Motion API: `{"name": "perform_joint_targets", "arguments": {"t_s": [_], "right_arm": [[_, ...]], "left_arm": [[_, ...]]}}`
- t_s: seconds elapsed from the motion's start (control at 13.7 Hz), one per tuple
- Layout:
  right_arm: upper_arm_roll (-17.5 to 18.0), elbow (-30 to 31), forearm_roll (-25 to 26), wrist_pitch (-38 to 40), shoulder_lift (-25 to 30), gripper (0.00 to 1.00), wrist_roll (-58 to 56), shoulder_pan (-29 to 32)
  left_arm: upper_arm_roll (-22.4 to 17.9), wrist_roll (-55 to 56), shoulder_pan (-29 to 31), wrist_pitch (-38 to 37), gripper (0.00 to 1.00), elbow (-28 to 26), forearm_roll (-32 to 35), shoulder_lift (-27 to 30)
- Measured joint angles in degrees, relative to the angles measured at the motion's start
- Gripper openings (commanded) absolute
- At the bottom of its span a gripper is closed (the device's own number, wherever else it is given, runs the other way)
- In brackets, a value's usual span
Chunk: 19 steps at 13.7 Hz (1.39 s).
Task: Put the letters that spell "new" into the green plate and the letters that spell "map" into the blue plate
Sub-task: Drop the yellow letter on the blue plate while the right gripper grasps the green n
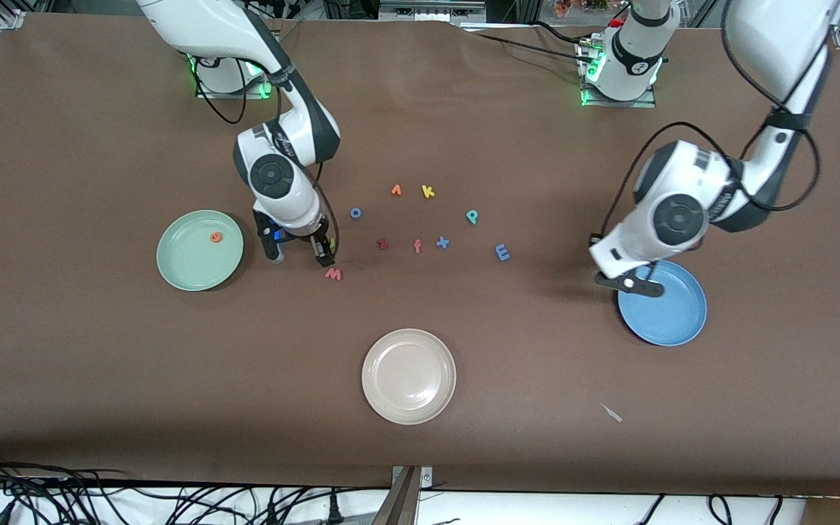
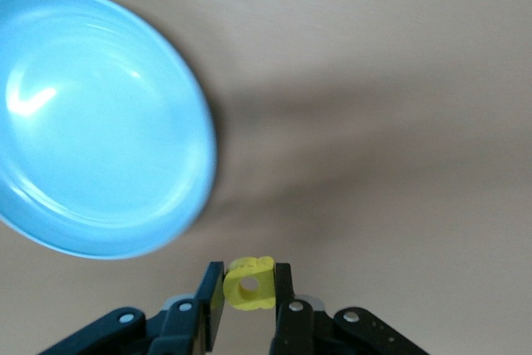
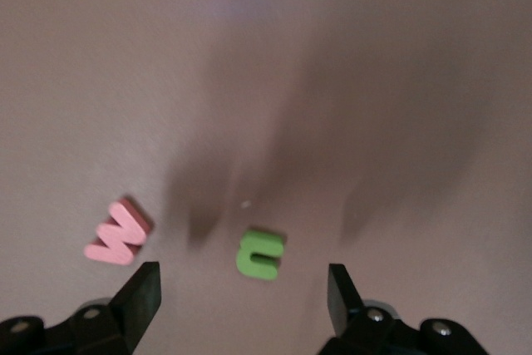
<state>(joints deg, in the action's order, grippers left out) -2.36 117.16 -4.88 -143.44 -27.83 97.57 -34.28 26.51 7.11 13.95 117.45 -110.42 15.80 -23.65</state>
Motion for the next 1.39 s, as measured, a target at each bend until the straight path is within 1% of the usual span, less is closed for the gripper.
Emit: {"name": "perform_joint_targets", "arguments": {"t_s": [0.07, 0.22, 0.29, 0.37, 0.44, 0.51, 0.58, 0.66, 0.73, 0.8, 1.02, 1.17, 1.24, 1.39], "right_arm": [[0.0, 0.0, 0.0, -0.95, -0.8, 0.83, 1.15, -0.46], [-0.01, 0.04, 0.0, -2.82, -2.31, 0.82, 1.85, -0.76], [-0.1, 0.05, 0.0, -3.29, -2.77, 0.82, 1.9, -0.76], [-0.28, 0.06, 0.0, -3.53, -2.96, 0.8, 1.91, -0.76], [-0.45, 0.06, 0.0, -3.56, -2.97, 0.75, 1.92, -0.75], [-0.54, 0.08, 0.0, -3.56, -2.97, 0.65, 1.92, -0.75], [-0.57, 0.1, 0.0, -3.58, -2.96, 0.48, 1.92, -0.76], [-0.57, 0.11, 0.0, -3.6, -2.96, 0.28, 1.91, -0.76], [-0.58, 0.09, 0.02, -3.87, -2.92, 0.16, 1.91, -0.76], [-0.59, 0.07, 0.03, -4.14, -2.81, 0.11, 1.9, -0.76], [-0.59, 0.01, 0.07, -4.14, -2.5, 0.11, 1.66, -0.77], [-0.74, -0.44, 0.46, -2.61, -2.07, 0.11, 0.87, -0.79], [-1.24, -1.04, 1.17, -0.57, -1.37, 0.11, 0.15, -0.85], [-3.8, -2.43, 2.54, 5.12, 1.18, 0.12, -3.95, -0.96]], "left_arm": [[-0.51, -2.88, 1.27, 0.01, 0.1, 1.37, 0.15, -0.72], [-2.13, -7.08, 2.7, 0.01, 0.17, 4.4, 2.41, -3.36], [-2.78, -7.92, 3.04, 0.06, 0.48, 5.81, 4.49, -5.33], [-3.04, -8.28, 3.18, 0.38, 0.86, 7.18, 6.67, -7.6], [-3.04, -8.35, 3.19, 1.08, 1.0, 8.36, 8.58, -9.71], [-2.99, -8.34, 3.15, 1.81, 1.0, 9.35, 9.6, -11.49], [-2.83, -8.22, 3.1, 2.02, 1.0, 10.18, 9.79, -12.54], [-2.56, -7.58, 2.98, 2.03, 1.0, 10.88, 9.79, -12.97], [-2.09, -6.09, 2.8, 2.01, 1.0, 11.65, 9.79, -12.99], [-1.15, -3.71, 2.66, 1.93, 1.0, 12.33, 9.73, -12.96], [2.51, 7.62, 0.99, 1.7, 1.0, 12.87, 8.91, -12.96], [4.54, 14.59, -0.72, 1.42, 1.0, 12.65, 5.22, -12.99], [5.87, 18.21, -1.13, 1.23, 1.0, 12.35, 3.71, -13.0], [9.08, 26.53, -1.42, 1.03, 1.0, 10.74, 3.11, -13.03]]}}
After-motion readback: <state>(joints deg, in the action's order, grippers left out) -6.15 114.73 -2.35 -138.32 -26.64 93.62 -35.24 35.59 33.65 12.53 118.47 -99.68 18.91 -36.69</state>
